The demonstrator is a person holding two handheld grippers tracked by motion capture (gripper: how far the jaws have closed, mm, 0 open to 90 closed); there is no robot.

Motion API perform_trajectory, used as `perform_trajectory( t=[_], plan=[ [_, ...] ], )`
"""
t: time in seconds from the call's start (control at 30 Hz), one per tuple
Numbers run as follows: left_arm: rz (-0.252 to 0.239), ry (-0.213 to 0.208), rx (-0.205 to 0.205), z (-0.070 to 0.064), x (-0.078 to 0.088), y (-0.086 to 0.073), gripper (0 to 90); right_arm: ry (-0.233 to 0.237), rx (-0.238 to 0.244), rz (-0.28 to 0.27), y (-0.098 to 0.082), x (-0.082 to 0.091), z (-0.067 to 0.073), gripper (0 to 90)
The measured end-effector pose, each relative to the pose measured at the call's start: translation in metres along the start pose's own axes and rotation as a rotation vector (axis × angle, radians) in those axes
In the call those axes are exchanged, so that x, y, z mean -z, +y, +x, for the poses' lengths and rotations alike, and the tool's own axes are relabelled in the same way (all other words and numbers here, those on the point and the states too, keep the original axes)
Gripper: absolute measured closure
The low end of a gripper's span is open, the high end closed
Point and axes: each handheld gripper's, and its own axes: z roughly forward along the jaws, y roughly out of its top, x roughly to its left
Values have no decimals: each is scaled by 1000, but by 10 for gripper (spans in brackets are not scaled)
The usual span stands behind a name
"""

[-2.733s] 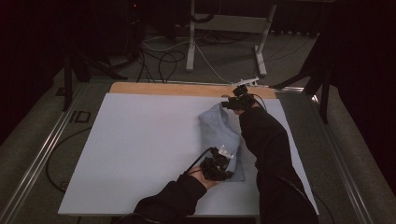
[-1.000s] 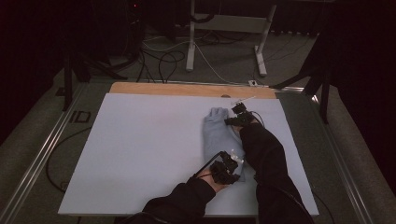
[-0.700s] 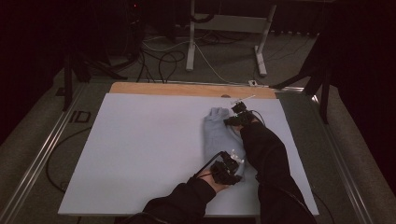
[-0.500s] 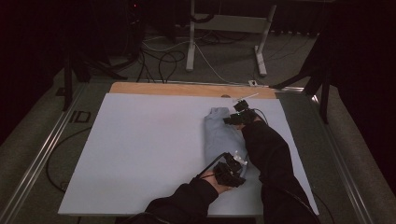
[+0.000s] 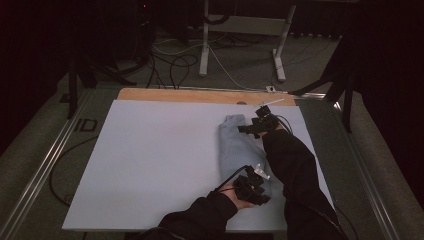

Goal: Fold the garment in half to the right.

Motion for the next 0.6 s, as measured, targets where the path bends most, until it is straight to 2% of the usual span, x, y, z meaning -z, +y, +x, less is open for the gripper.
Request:
perform_trajectory(
  t=[0.2, 0.3, 0.6],
  plan=[
    [-62, -6, -27, -1, 21, 5, 572, -14, 5, -21, 0, 5, 2, 137],
    [-96, 19, -53, 2, 33, 6, 540, -10, 14, -22, 1, 7, 4, 135],
    [-142, 46, -54, 15, 53, 4, 459, 6, 38, -38, 4, 12, 13, 133]
  ],
)
